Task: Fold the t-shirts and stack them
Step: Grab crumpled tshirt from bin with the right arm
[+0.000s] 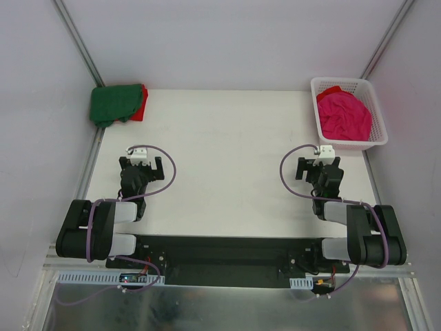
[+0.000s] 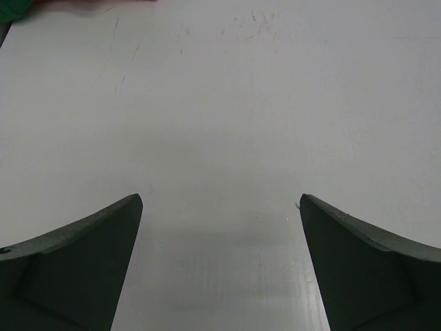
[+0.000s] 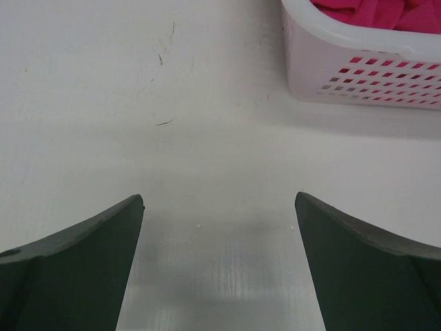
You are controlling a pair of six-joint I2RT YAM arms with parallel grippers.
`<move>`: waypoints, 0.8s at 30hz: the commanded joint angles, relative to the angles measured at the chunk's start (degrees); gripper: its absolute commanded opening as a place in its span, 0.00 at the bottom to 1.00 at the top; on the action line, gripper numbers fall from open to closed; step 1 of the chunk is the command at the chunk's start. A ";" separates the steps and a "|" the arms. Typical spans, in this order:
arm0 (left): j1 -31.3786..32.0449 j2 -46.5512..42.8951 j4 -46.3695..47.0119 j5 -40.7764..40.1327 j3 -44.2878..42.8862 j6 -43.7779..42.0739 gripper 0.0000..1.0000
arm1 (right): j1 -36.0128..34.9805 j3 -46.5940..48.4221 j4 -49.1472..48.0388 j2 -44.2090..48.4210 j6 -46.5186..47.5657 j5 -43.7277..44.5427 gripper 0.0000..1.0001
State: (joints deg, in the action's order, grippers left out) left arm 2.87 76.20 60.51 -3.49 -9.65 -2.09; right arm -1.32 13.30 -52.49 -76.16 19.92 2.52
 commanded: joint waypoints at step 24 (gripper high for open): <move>-0.85 0.17 1.71 0.23 -1.34 0.42 0.99 | -7.11 47.85 62.48 3.39 -10.25 22.80 0.96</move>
State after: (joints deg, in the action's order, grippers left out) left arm 2.87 76.25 60.49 -3.51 -9.74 -2.09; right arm -7.70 49.93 -5.30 -70.72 13.26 22.37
